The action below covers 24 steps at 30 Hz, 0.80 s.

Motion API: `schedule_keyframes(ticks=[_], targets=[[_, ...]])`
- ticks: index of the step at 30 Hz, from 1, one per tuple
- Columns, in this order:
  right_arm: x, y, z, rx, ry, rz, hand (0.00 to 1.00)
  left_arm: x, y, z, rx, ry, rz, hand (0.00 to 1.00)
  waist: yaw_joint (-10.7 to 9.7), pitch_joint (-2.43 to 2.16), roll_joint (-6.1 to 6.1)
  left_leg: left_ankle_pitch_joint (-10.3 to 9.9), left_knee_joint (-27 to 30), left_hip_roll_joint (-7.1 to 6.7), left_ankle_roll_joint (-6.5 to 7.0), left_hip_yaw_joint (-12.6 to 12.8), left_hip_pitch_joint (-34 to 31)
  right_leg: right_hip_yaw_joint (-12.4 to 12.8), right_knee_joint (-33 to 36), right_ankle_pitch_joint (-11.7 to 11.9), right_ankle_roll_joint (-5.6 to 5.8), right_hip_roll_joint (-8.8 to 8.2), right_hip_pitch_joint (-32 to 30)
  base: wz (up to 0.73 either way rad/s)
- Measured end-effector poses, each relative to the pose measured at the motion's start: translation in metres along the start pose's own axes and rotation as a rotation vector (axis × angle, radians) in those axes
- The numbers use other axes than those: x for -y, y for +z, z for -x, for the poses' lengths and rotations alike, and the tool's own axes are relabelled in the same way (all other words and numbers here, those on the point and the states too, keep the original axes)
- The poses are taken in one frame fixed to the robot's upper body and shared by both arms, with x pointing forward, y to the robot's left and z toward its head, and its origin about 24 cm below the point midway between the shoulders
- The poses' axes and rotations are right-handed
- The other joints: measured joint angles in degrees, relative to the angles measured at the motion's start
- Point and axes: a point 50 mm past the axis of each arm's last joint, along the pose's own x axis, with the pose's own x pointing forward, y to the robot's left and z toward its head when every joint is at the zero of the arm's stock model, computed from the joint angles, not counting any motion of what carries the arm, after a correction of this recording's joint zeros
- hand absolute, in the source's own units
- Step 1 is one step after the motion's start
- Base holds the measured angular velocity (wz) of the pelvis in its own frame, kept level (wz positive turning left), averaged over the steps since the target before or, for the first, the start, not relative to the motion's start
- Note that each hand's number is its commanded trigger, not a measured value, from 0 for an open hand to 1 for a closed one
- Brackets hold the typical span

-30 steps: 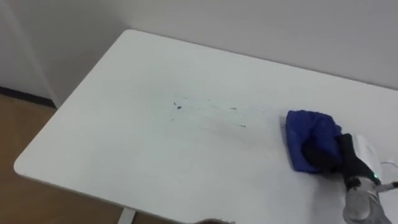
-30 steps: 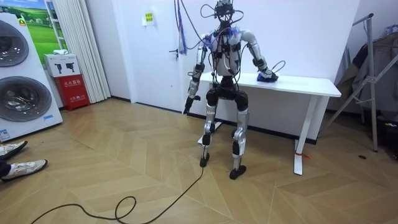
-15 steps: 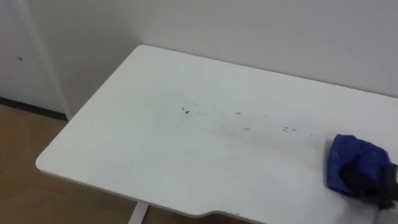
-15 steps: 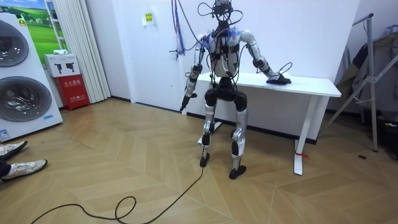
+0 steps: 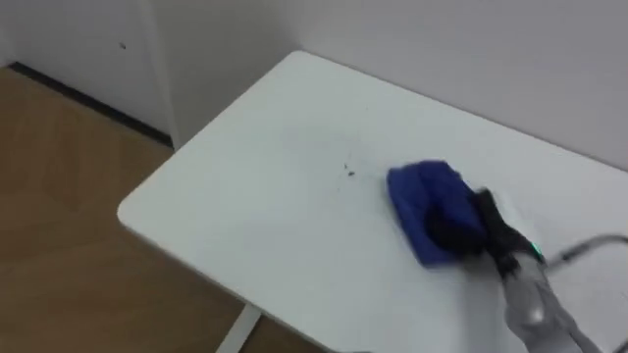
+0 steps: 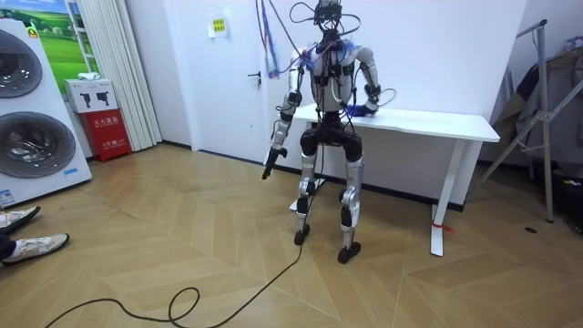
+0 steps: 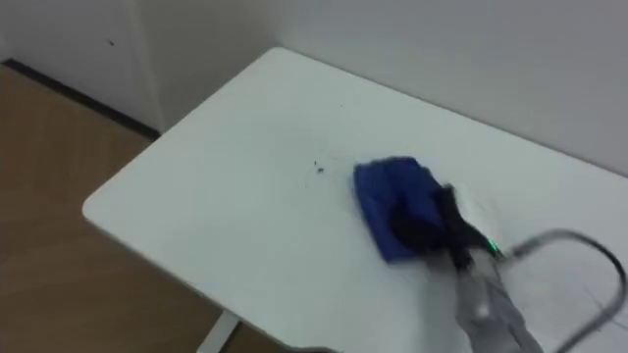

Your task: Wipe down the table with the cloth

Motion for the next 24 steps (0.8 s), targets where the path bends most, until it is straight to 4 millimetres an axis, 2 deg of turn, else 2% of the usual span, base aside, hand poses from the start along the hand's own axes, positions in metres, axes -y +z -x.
schedule_keyframes(ticks=[1,2,3,5,6,8,12,13,14,15,17,18,19,20,21,22,23,24], targets=[[0.005,-0.012,0.005,-0.032,-0.022,-0.004,1.0,-0.001,0.0,0.0,-0.001,0.001,0.005,0.0,-0.48,-0.09,0.03,-0.15,0.08,-0.03,0.08,0.26,0.07,0.05,-0.05,0.01,0.03,-0.06,0.03,-0.22],[0.012,-0.035,0.016,-0.101,-0.059,-0.017,1.0,-0.004,0.006,-0.002,0.017,0.012,0.014,0.0,-1.87,-0.58,0.04,-0.39,0.13,-0.08,0.17,0.54,0.29,0.08,-0.02,0.11,0.18,-0.15,0.11,-0.15],[0.018,-0.054,0.027,-0.165,-0.093,-0.022,1.0,-0.007,0.012,-0.003,0.042,0.028,0.007,0.0,-3.45,-0.87,0.06,-0.59,0.13,-0.07,0.19,0.73,0.69,0.21,0.02,0.14,0.23,-0.17,0.46,-0.17],[0.027,-0.076,0.041,-0.241,-0.128,-0.028,1.0,-0.013,0.022,-0.005,0.083,0.056,-0.006,0.0,-4.53,-1.02,0.21,-1.27,0.16,0.36,0.11,2.19,1.27,0.75,0.04,0.07,0.34,-0.15,0.79,-0.38],[0.03,-0.088,0.049,-0.281,-0.135,-0.036,1.0,-0.015,0.03,-0.005,0.11,0.072,-0.012,0.0,-4.78,-1.09,0.29,-1.7,0.69,0.74,0.02,3.21,1.45,1.82,0.07,0.02,0.41,-0.03,0.63,-0.47],[0.035,-0.095,0.053,-0.306,-0.145,-0.035,1.0,-0.015,0.038,-0.005,0.149,0.084,-0.031,0.0,-5.25,-1.09,0.29,-1.9,1.13,1.11,-0.06,4.44,1.6,2.2,0.15,-0.01,0.48,0.08,0.31,-0.43],[0.028,-0.074,0.034,-0.288,-0.132,-0.051,1.0,-0.006,0.052,-0.006,0.185,0.064,-0.043,0.0,-5.23,-1.08,0.35,-2.14,1.08,2.05,-0.63,7.11,2.34,4.07,0.05,0.13,0.26,0.58,-0.63,-0.45],[0.024,-0.063,0.026,-0.282,-0.12,-0.051,1.0,-0.002,0.06,-0.006,0.204,0.055,-0.051,0.0,-4.15,-1.01,0.59,-2.15,1.25,2.69,-0.8,8.19,2.47,5.25,0.16,0.43,-0.19,1.08,-1.26,-0.62],[0.017,-0.048,0.016,-0.267,-0.095,-0.05,1.0,0.002,0.066,-0.006,0.216,0.042,-0.072,0.0,-2.62,-0.94,0.83,-2.19,1.24,3.06,-0.9,8.37,2.58,6.73,0.12,1.01,-0.84,1.78,-1.75,-0.7],[0.013,-0.036,0.01,-0.246,-0.073,-0.053,1.0,0.005,0.067,-0.006,0.215,0.033,-0.085,0.0,-2.15,-0.94,0.87,-2.2,1.24,3.22,-0.92,8.25,2.55,7.09,0.18,1.27,-1.17,2.12,-2.29,-0.72],[-0.01,0.025,-0.009,-0.088,0.062,-0.047,1.0,0.012,0.07,-0.005,0.221,0.004,-0.129,0.0,0.08,-0.76,1.2,-2.24,1.27,3.82,-0.99,7.18,1.97,7.94,1.4,1.88,-2.12,3.24,-4.88,-0.68],[-0.015,0.043,-0.015,-0.037,0.094,-0.041,1.0,0.014,0.07,-0.005,0.221,-0.007,-0.138,0.0,0.72,-0.57,1.44,-2.25,1.3,3.92,-1.0,6.85,1.9,7.94,2.04,1.92,-2.27,3.44,-5.68,-0.6],[-0.026,0.083,-0.021,0.079,0.151,-0.013,1.0,0.017,0.071,-0.004,0.22,-0.029,-0.147,0.0,1.6,-0.21,1.75,-2.44,2.01,4.12,-0.98,6.42,0.96,7.95,3.61,1.55,-3.01,3.57,-7.45,-0.26],[-0.033,0.118,-0.024,0.193,0.198,0.024,1.0,0.017,0.081,-0.005,0.243,-0.043,-0.151,0.0,2.63,0.69,2.14,-2.54,3.15,4.38,-1.08,6.15,-0.15,7.96,5.31,1.03,-3.66,3.58,-8.8,-0.13],[-0.034,0.134,-0.026,0.239,0.213,0.038,1.0,0.017,0.085,-0.005,0.253,-0.049,-0.155,0.0,3.28,1.24,2.36,-2.56,3.59,4.43,-1.13,6.2,-0.49,7.9,6.27,0.63,-3.9,3.36,-9.68,0.07],[-0.035,0.161,-0.027,0.32,0.233,0.051,1.0,0.018,0.092,-0.004,0.272,-0.055,-0.163,0.0,4.97,1.84,2.89,-2.92,5.57,4.5,-1.51,6.19,-2.15,7.68,8.43,-0.65,-4.23,2.74,-11.94,0.14],[-0.038,0.177,-0.028,0.376,0.251,0.063,1.0,0.018,0.093,-0.004,0.277,-0.06,-0.157,0.0,6.02,1.92,3.13,-3.23,7.39,4.51,-1.13,5.84,-3.9,7.44,10.52,-1.51,-4.27,2.23,-13.42,0.22],[-0.042,0.183,-0.026,0.406,0.272,0.086,1.0,0.016,0.092,-0.005,0.274,-0.061,-0.151,0.0,7.19,1.74,3.03,-3.56,8.45,4.48,-0.92,5.78,-5.07,6.72,11.68,-2.02,-4.28,1.57,-14.39,0.22]])
